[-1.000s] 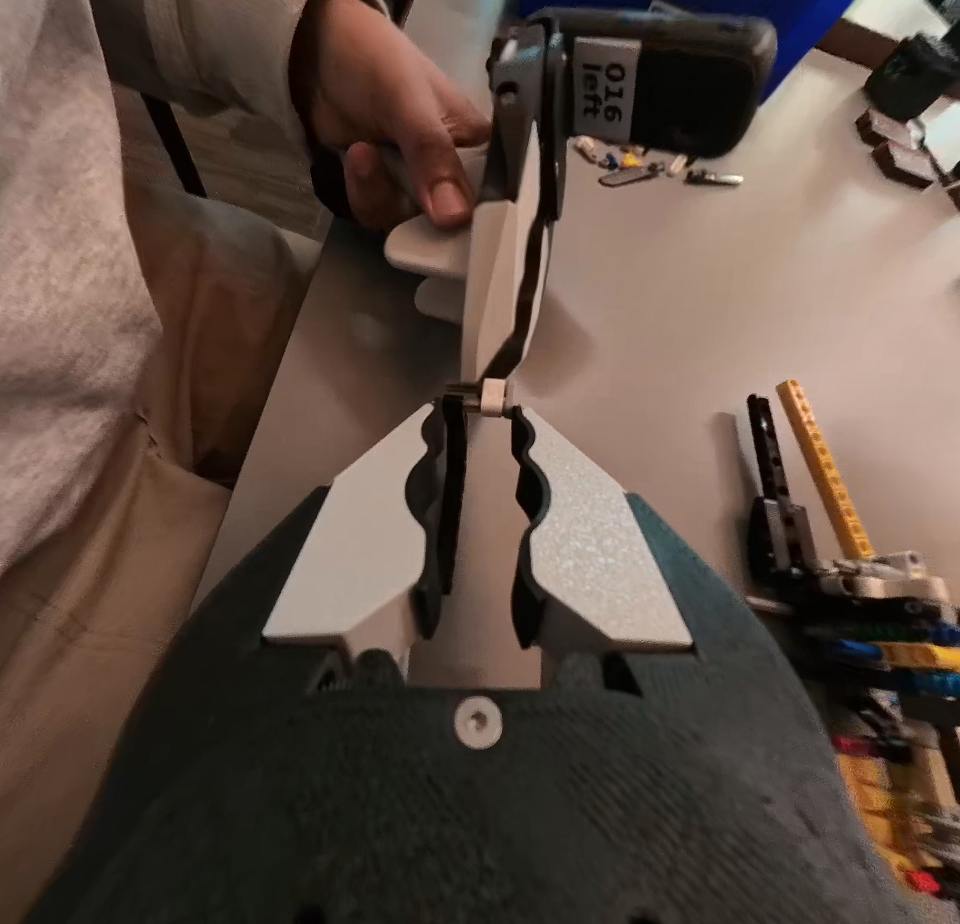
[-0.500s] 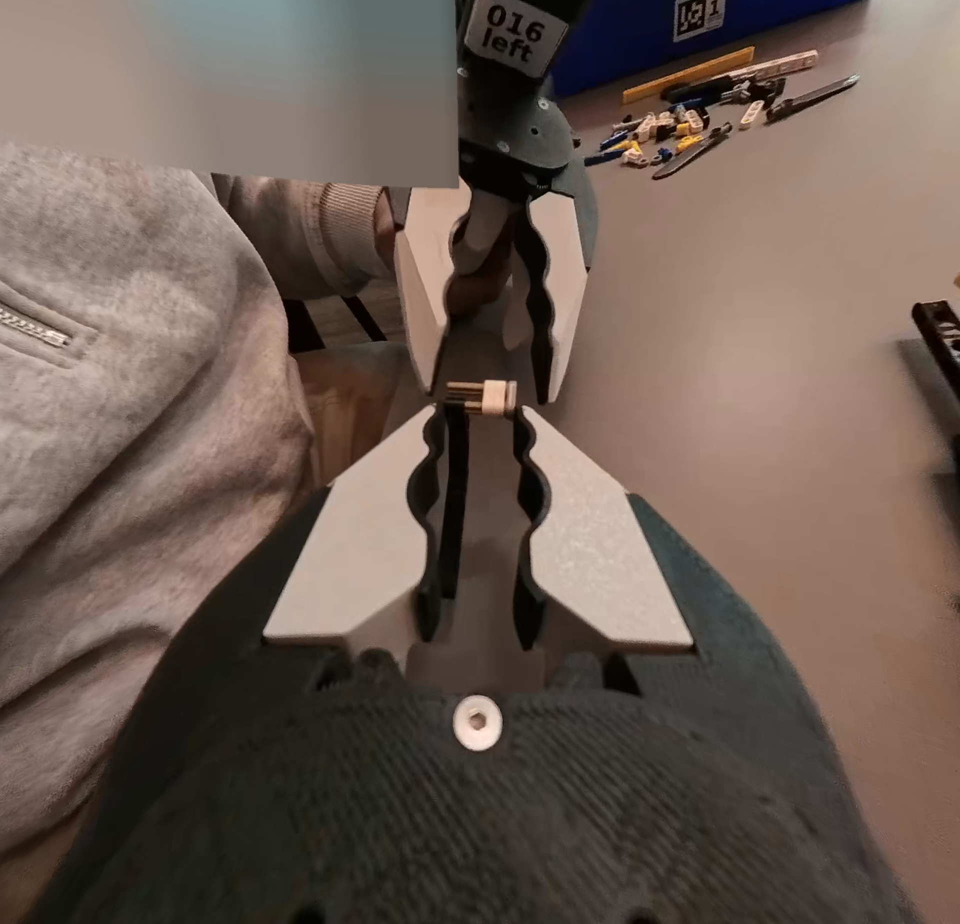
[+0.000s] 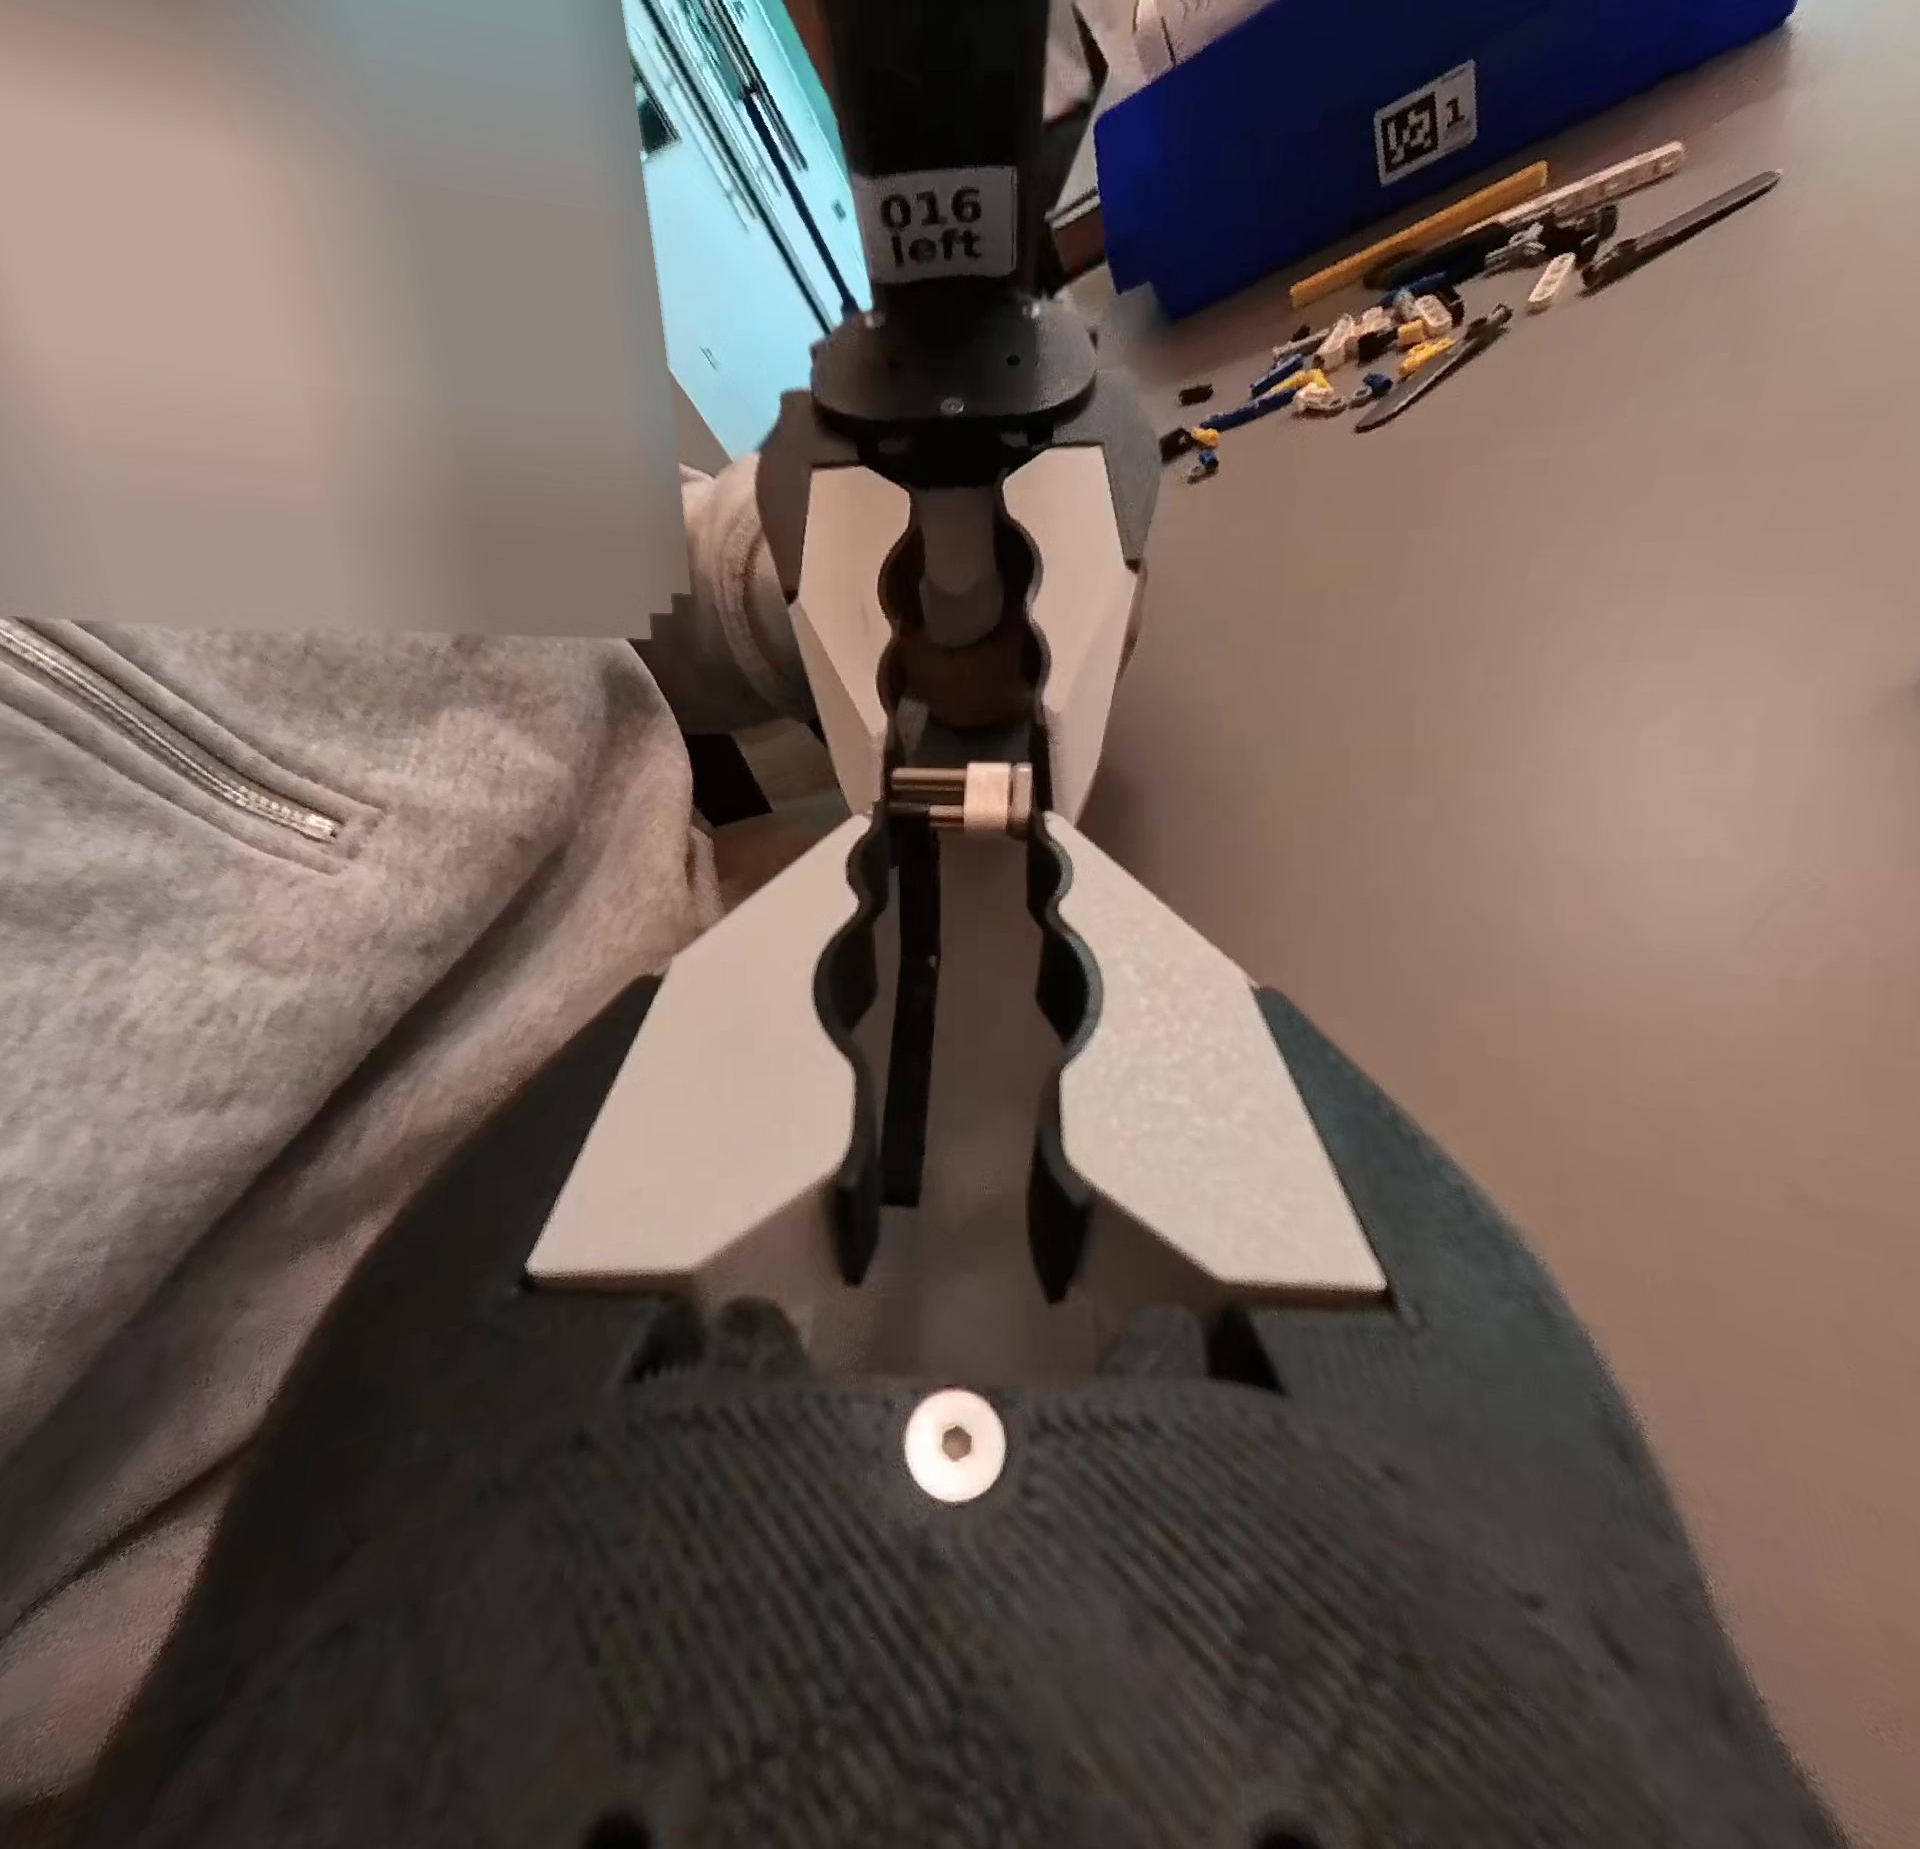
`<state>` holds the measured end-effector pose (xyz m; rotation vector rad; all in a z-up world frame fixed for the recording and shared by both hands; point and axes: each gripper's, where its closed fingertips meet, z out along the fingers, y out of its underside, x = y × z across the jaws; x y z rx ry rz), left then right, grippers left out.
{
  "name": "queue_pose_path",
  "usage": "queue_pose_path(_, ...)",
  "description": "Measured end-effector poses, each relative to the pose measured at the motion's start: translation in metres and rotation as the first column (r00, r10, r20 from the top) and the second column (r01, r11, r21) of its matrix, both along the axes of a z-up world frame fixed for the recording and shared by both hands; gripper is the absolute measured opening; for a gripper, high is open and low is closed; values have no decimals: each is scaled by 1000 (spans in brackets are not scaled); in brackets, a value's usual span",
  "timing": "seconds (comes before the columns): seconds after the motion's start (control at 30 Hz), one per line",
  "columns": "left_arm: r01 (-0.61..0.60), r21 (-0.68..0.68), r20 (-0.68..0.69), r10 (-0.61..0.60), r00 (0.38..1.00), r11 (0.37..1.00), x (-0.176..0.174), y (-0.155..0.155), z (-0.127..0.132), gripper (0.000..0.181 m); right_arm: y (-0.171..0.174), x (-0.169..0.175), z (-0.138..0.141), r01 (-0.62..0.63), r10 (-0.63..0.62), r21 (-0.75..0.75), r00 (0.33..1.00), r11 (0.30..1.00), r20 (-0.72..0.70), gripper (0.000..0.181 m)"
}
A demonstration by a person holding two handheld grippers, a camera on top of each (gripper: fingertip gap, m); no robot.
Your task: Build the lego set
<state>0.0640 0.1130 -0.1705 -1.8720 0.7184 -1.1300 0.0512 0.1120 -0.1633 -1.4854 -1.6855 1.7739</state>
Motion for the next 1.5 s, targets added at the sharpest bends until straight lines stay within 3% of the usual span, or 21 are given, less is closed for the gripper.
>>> queue_pose_path(0.3, -12, 71, -7, 13, 1000, 997, 0, 0, 6, 27, 0, -1, 6, -5, 3, -76, 1000, 997, -19, 25)
queue_pose_path(0.77, -30, -37, 57, 32, 998, 999, 1, 2, 3, 24, 2, -2, 3, 18, -18, -39, 1000, 999, -15, 25)
queue_pose_path(1.13, -45, -37, 26, 46, 999, 998, 4, 3, -1, 22, 5, 0, -1, 5, -5, -27, 1000, 1000, 8, 26)
queue_pose_path(1.17, -26, -21, 46, 27, 999, 999, 8, 0, 3, 5, 6, -1, -1, 12, -12, -28, 1000, 1000, 11, 26)
queue_pose_path(1.33, -52, 15, -15, 52, 999, 999, 9, 3, 2, 6, 11, 0, -1, 26, -26, 2, 1000, 1000, 1, 25)
queue_pose_path(1.4, -69, 4, 9, 69, 998, 998, 7, 6, 3, 7, 14, 0, 0, 38, -38, -3, 999, 999, -5, 25)
queue_pose_path(1.5, -143, -4, 20, 143, 989, 990, -1, 17, 2, 39, 16, 0, 7, 39, -41, -47, 999, 998, -36, 25)
